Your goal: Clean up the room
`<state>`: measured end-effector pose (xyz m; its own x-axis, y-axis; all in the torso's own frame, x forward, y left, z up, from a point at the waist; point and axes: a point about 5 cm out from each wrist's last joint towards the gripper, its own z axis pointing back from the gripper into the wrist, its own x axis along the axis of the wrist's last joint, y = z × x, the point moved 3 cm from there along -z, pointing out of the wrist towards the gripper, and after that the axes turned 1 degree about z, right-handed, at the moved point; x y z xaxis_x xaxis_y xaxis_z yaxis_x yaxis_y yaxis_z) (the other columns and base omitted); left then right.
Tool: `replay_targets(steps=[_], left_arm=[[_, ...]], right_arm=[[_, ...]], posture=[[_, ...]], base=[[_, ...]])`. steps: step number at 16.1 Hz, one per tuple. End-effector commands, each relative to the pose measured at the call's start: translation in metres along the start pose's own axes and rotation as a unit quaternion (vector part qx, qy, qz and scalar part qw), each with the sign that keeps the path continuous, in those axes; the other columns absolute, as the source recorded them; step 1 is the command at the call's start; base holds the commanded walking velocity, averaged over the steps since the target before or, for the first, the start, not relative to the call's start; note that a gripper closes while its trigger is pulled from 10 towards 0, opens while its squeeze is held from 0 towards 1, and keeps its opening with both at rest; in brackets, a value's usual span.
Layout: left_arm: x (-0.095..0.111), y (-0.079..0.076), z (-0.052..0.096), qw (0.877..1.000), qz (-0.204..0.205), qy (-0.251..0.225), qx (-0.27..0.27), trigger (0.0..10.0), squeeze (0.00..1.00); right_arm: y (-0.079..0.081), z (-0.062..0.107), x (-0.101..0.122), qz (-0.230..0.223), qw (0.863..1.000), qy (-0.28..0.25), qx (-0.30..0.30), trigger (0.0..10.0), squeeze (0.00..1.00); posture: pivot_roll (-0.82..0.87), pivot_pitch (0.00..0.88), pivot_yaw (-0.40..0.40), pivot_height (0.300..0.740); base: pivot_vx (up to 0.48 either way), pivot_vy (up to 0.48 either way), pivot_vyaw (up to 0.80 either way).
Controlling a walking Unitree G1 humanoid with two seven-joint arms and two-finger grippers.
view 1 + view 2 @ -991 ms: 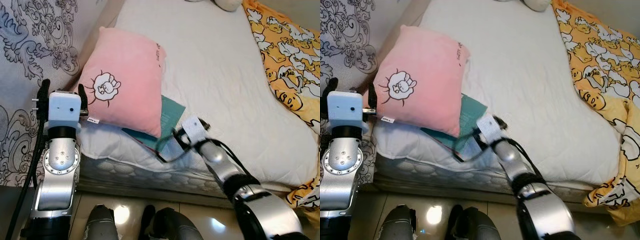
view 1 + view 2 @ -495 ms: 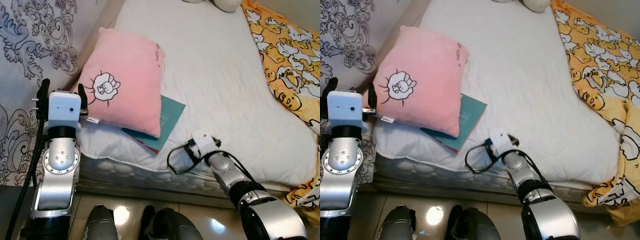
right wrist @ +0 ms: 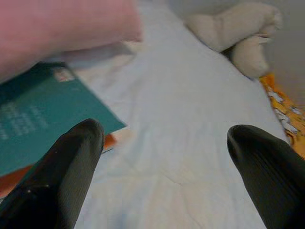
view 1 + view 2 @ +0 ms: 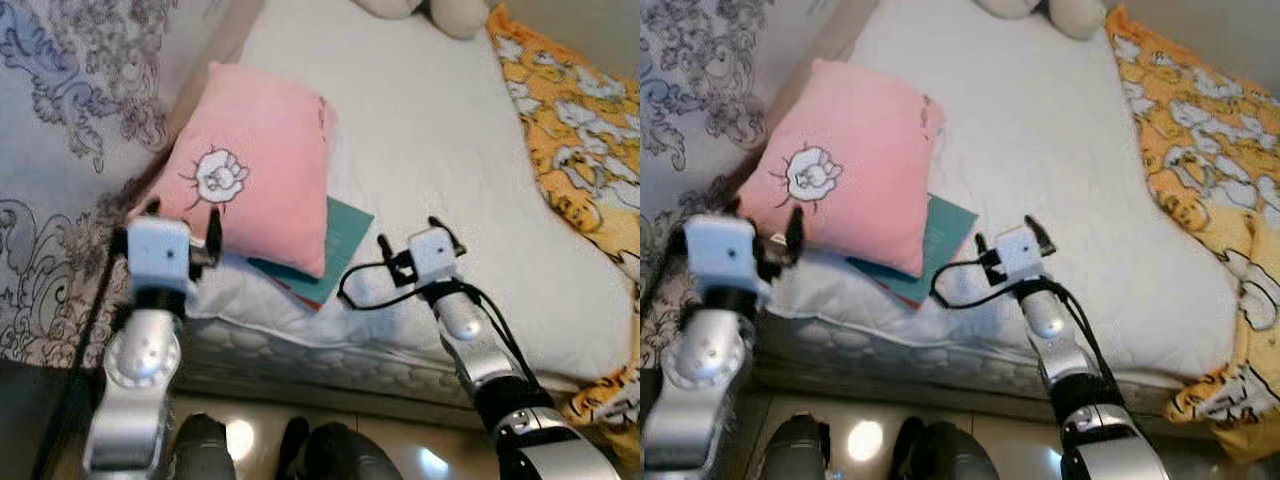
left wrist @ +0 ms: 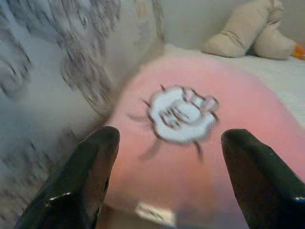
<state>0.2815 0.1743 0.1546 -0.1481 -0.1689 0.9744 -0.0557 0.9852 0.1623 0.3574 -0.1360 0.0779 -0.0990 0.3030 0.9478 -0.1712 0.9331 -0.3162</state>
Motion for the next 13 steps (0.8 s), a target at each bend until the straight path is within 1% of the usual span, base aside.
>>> replay_targets(steps=[1, 2, 4, 5, 6, 7, 9, 10, 11, 12, 13], left_arm=[[-0.018, -0.006, 0.007, 1.0, 0.013, 0.024, -0.002, 10.0, 0.0], [-0.023, -0.005, 0.008, 0.999, 0.011, 0.031, 0.004, 10.0, 0.0], [-0.038, -0.01, 0.011, 0.998, 0.004, 0.055, 0.001, 10.0, 0.0], [-0.04, -0.01, 0.01, 0.998, 0.003, 0.058, 0.001, 10.0, 0.0], [-0.044, -0.01, 0.007, 0.998, -0.008, 0.063, 0.004, 10.0, 0.0], [-0.046, -0.006, 0.001, 0.997, -0.036, 0.064, 0.006, 10.0, 0.0], [-0.046, 0.0, -0.003, 0.996, -0.054, 0.064, 0.013, 10.0, 0.0], [-0.047, 0.007, -0.003, 0.995, -0.072, 0.065, 0.025, 10.0, 0.0], [-0.045, 0.014, -0.001, 0.992, -0.111, 0.061, 0.027, 10.0, 0.0], [-0.043, 0.021, 0.001, 0.984, -0.167, 0.056, 0.019, 10.0, 0.0], [-0.034, 0.03, 0.003, 0.973, -0.229, 0.04, 0.006, 10.0, 0.0]], right_arm=[[-0.005, 0.0, -0.003, -0.038, 0.999, 0.005, -0.023, 10.0, 0.0], [-0.001, -0.001, -0.002, -0.045, 0.999, 0.004, -0.023, 10.0, 0.0], [0.014, -0.005, 0.003, -0.05, 0.999, 0.0, -0.004, 10.0, 0.0], [0.016, -0.006, 0.005, -0.047, 0.999, -0.002, -0.001, 10.0, 0.0], [0.019, -0.008, 0.003, -0.048, 0.999, 0.013, 0.001, 10.0, 0.0], [0.021, -0.007, -0.003, -0.062, 0.998, 0.032, 0.0, 10.0, 0.0], [0.022, -0.006, -0.006, -0.072, 0.997, 0.037, -0.001, 10.0, 0.0], [0.022, -0.003, -0.009, -0.075, 0.996, 0.039, -0.001, 10.0, 0.0], [0.025, -0.001, -0.013, -0.087, 0.995, 0.049, 0.005, 10.0, 0.0], [0.033, -0.001, -0.011, -0.09, 0.995, 0.044, 0.021, 10.0, 0.0], [0.046, -0.003, -0.008, -0.1, 0.993, 0.045, 0.036, 10.0, 0.0]], posture=[[0.29, 0.092, -0.236, 0.716], [0.29, 0.092, -0.236, 0.716], [0.28, 0.084, -0.239, 0.716], [0.28, 0.084, -0.241, 0.716], [0.27, 0.092, -0.243, 0.716], [0.27, 0.103, -0.245, 0.716], [0.27, 0.107, -0.245, 0.716], [0.27, 0.114, -0.235, 0.716], [0.27, 0.115, -0.23, 0.716], [0.29, 0.12, -0.207, 0.716], [0.33, 0.126, -0.17, 0.716]], base=[[0.0, 0.0, 0.0], [0.0, -0.48, 0.0], [0.0, -0.48, 0.0], [0.0, -0.48, 0.0], [0.0, -0.48, -0.48], [0.0, -0.48, -0.65], [0.0, -0.48, -0.64], [0.0, 0.0, -0.64], [0.0, 0.0, -0.64], [0.0, 0.0, 0.0], [0.0, 0.0, 0.0]])
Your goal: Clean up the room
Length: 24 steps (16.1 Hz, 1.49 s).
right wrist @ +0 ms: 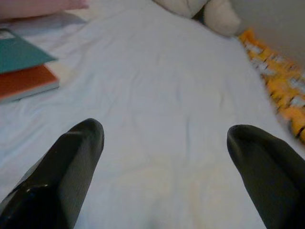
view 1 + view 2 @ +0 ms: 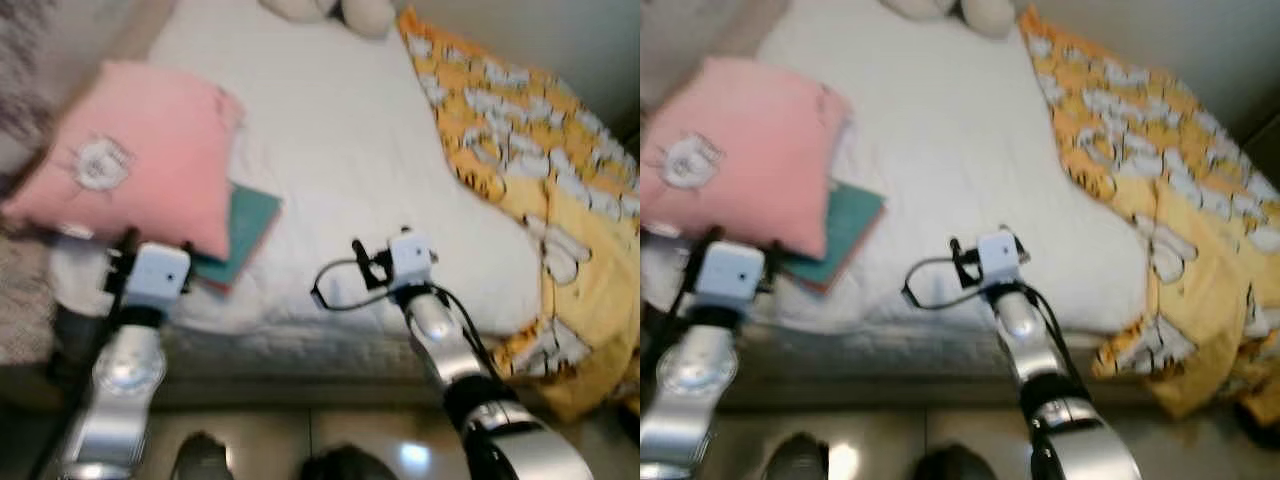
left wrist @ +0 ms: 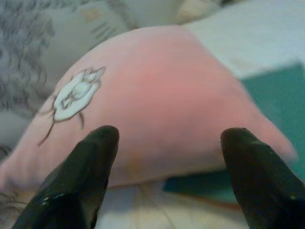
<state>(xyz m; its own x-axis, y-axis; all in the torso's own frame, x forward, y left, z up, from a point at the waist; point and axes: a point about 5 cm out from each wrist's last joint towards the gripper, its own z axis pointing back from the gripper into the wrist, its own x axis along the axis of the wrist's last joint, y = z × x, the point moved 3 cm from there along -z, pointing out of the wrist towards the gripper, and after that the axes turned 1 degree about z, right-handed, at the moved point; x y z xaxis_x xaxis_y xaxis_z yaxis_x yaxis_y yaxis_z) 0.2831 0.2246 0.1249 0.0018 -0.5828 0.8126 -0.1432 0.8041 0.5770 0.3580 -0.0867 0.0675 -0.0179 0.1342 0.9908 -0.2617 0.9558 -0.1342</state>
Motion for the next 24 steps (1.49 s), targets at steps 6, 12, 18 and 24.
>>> replay_targets(steps=[6, 12, 18, 24], left_arm=[[0.038, 0.047, -0.015, 0.998, -0.025, -0.052, 0.007, 10.0, 0.0], [0.05, 0.06, -0.019, 0.99, -0.117, -0.074, -0.025, 10.0, 0.0], [0.068, 0.018, -0.015, 0.928, -0.305, -0.162, -0.139, 10.0, 0.0], [0.054, 0.056, -0.033, 0.952, -0.286, -0.085, -0.066, 10.0, 0.0]], right_arm=[[0.047, -0.013, 0.014, -0.034, 0.998, -0.005, 0.053, 10.0, 0.0], [0.071, -0.017, 0.022, -0.025, 0.998, -0.008, 0.065, 10.0, 0.0], [0.057, -0.03, 0.041, -0.041, 0.999, -0.025, 0.014, 10.0, 0.0], [0.068, -0.037, 0.054, -0.07, 0.997, -0.028, 0.036, 10.0, 0.0]], posture=[[0.41, 0.092, -0.07, 0.716], [0.39, 0.049, 0.024, 0.716], [0.35, 0.016, 0.082, 0.716], [0.43, 0.052, 0.008, 0.716]], base=[[0.0, 0.0, 0.0], [0.0, 0.0, 0.0], [0.0, 0.0, 0.0], [0.0, 0.0, 0.0]])
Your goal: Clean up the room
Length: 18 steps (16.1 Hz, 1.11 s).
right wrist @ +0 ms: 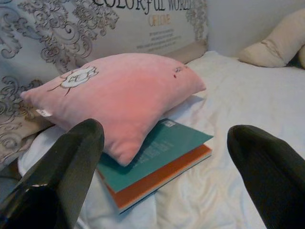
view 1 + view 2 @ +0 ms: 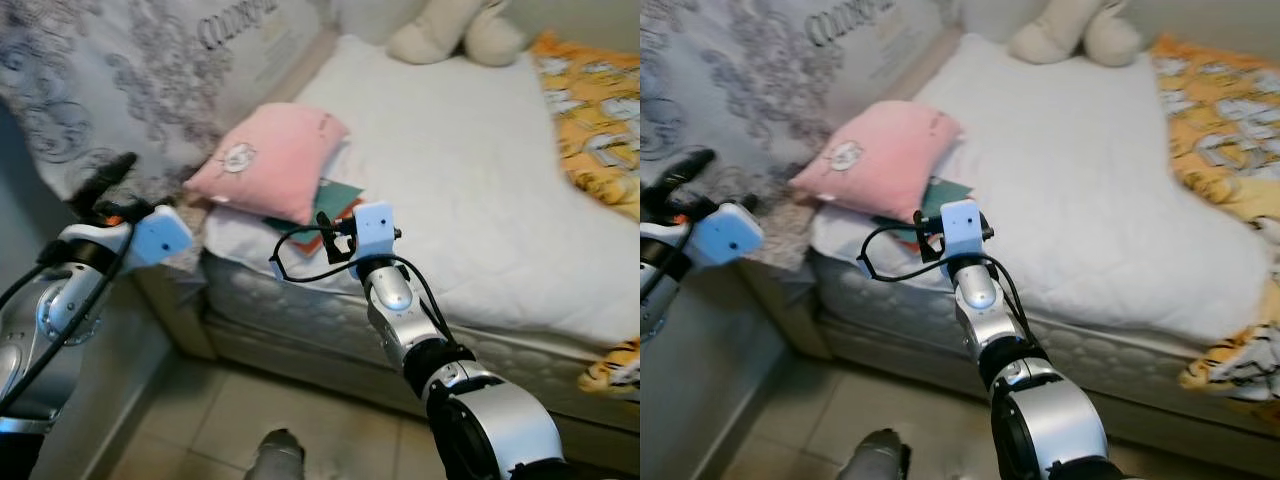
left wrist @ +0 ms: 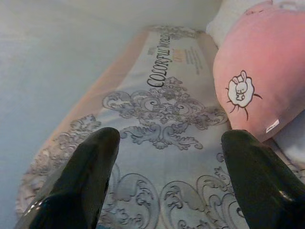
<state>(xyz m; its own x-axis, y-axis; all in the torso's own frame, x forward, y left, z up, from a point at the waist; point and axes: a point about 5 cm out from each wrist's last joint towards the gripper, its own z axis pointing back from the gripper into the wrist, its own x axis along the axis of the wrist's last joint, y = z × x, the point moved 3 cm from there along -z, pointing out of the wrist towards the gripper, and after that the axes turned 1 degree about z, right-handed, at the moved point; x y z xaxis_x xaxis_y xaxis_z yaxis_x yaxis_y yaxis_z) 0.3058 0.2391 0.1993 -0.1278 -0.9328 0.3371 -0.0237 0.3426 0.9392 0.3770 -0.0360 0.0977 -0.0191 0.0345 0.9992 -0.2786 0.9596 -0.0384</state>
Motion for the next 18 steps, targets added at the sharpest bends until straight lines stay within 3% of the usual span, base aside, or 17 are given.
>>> replay_targets(steps=[1, 3, 5, 6, 7, 8, 9, 11, 12, 17, 18], left_arm=[[-0.001, 0.004, 0.0, 1.0, -0.017, 0.009, 0.022, 10.0, 0.0], [0.0, -0.002, 0.004, 0.999, -0.016, 0.021, 0.035, 10.0, 0.0], [-0.004, -0.013, 0.007, 0.998, 0.02, 0.038, 0.045, 10.0, 0.0], [-0.015, -0.024, 0.01, 0.986, 0.131, 0.076, 0.066, 10.0, 0.0], [-0.029, -0.04, 0.015, 0.959, 0.244, 0.117, 0.083, 10.0, 0.0], [-0.034, -0.047, 0.016, 0.942, 0.296, 0.131, 0.092, 10.0, 0.0], [-0.034, -0.051, 0.016, 0.93, 0.327, 0.136, 0.1, 10.0, 0.0], [-0.025, -0.061, 0.01, 0.926, 0.344, 0.127, 0.089, 10.0, 0.0], [-0.025, -0.067, 0.008, 0.916, 0.368, 0.135, 0.087, 10.0, 0.0], [-0.049, -0.101, 0.009, 0.829, 0.511, 0.205, 0.103, 10.0, 0.0], [-0.051, -0.107, 0.01, 0.816, 0.528, 0.214, 0.1, 10.0, 0.0]], right_arm=[[0.034, -0.008, 0.015, -0.017, 0.999, -0.008, 0.043, 10.0, 0.0], [0.041, -0.008, 0.015, -0.011, 0.998, -0.006, 0.059, 10.0, 0.0], [0.043, -0.007, 0.015, -0.001, 0.997, -0.008, 0.07, 10.0, 0.0], [0.041, -0.007, 0.015, 0.006, 0.997, -0.01, 0.072, 10.0, 0.0], [0.038, -0.007, 0.015, 0.007, 0.997, -0.013, 0.072, 10.0, 0.0], [0.036, -0.007, 0.016, 0.008, 0.997, -0.016, 0.071, 10.0, 0.0], [0.032, -0.007, 0.016, 0.01, 0.997, -0.02, 0.07, 10.0, 0.0], [0.025, -0.005, 0.014, 0.016, 0.998, -0.02, 0.062, 10.0, 0.0], [0.021, -0.004, 0.011, 0.022, 0.998, -0.019, 0.059, 10.0, 0.0], [0.012, 0.002, 0.0, 0.031, 0.997, -0.007, 0.067, 10.0, 0.0], [0.009, 0.003, -0.003, 0.027, 0.997, 0.0, 0.066, 10.0, 0.0]], posture=[[0.46, 0.066, -0.042, 0.716], [0.47, 0.08, -0.112, 0.716], [0.46, 0.079, -0.136, 0.716], [0.45, 0.072, -0.157, 0.716], [0.43, 0.069, -0.164, 0.716], [0.42, 0.069, -0.169, 0.716], [0.41, 0.065, -0.169, 0.716], [0.39, 0.057, -0.172, 0.716], [0.37, 0.05, -0.174, 0.716], [0.3, 0.045, -0.201, 0.716], [0.3, 0.047, -0.205, 0.716]], base=[[0.0, 0.0, 0.0], [0.0, 0.0, 0.0], [0.0, 0.0, 0.0], [0.0, 0.0, -0.47], [0.0, 0.0, -0.8], [0.0, 0.0, -0.8], [0.0, 0.0, -0.8], [0.0, 0.0, -0.79], [0.0, 0.0, -0.78], [0.0, 0.0, -0.31], [0.0, 0.0, -0.76]])
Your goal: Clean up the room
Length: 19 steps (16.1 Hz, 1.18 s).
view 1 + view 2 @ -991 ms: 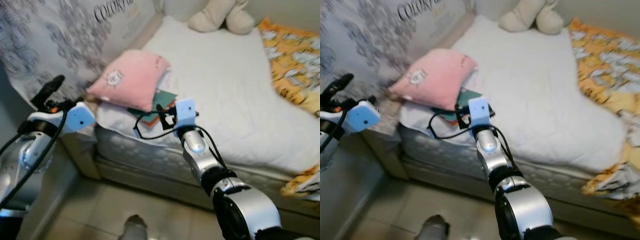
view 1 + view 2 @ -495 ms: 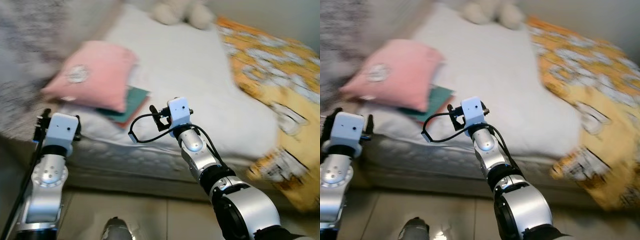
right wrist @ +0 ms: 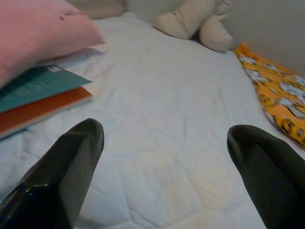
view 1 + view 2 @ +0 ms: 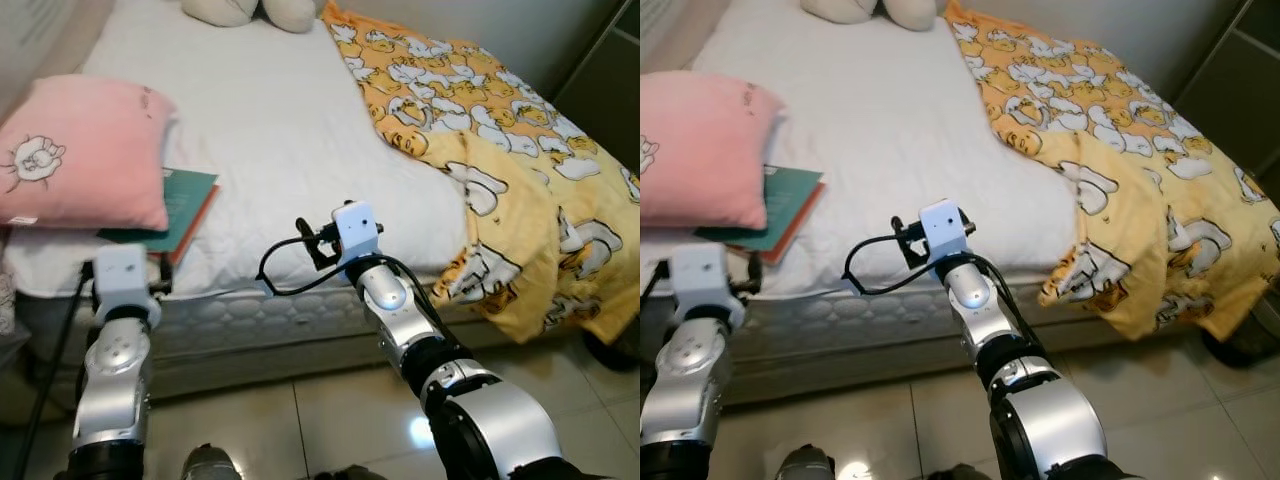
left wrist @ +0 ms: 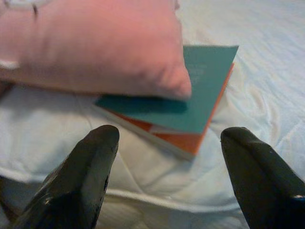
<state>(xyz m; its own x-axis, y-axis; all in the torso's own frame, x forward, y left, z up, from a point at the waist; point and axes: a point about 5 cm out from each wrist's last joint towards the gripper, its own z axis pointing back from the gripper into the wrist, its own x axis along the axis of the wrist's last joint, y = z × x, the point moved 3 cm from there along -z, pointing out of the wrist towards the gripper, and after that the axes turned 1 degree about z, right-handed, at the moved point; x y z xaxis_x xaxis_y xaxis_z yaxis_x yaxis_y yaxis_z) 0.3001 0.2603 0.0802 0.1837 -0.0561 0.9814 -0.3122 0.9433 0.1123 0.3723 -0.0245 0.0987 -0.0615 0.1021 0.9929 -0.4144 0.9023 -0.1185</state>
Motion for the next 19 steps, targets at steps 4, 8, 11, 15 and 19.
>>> replay_targets(steps=[4, 8, 11, 15, 19], left_arm=[[-0.003, -0.017, -0.01, 0.998, 0.067, 0.009, -0.015, 10.0, 0.0], [-0.004, -0.022, -0.012, 0.998, 0.065, 0.011, -0.025, 10.0, 0.0], [0.005, -0.032, -0.016, 0.998, 0.044, -0.007, -0.046, 10.0, 0.0], [0.033, -0.046, -0.014, 0.994, -0.03, -0.073, -0.069, 10.0, 0.0], [0.032, -0.042, -0.01, 0.993, -0.039, -0.086, -0.064, 10.0, 0.0]], right_arm=[[-0.006, 0.006, -0.008, 0.005, 1.0, 0.006, 0.002, 10.0, 0.0], [-0.005, 0.007, -0.01, 0.002, 1.0, 0.011, 0.005, 10.0, 0.0], [-0.001, 0.009, -0.012, 0.002, 1.0, 0.009, 0.014, 10.0, 0.0], [-0.006, 0.011, -0.014, 0.001, 1.0, 0.014, 0.004, 10.0, 0.0], [-0.007, 0.01, -0.014, 0.0, 1.0, 0.017, 0.001, 10.0, 0.0]], posture=[[0.28, 0.043, -0.216, 0.716], [0.29, 0.041, -0.209, 0.716], [0.29, 0.036, -0.206, 0.716], [0.28, 0.036, -0.198, 0.716], [0.28, 0.043, -0.198, 0.716]], base=[[0.0, 0.331, -0.37], [0.0, 0.476, 0.0], [0.0, 0.476, 0.0], [0.0, 0.225, -0.34], [0.0, -0.24, 0.0]])
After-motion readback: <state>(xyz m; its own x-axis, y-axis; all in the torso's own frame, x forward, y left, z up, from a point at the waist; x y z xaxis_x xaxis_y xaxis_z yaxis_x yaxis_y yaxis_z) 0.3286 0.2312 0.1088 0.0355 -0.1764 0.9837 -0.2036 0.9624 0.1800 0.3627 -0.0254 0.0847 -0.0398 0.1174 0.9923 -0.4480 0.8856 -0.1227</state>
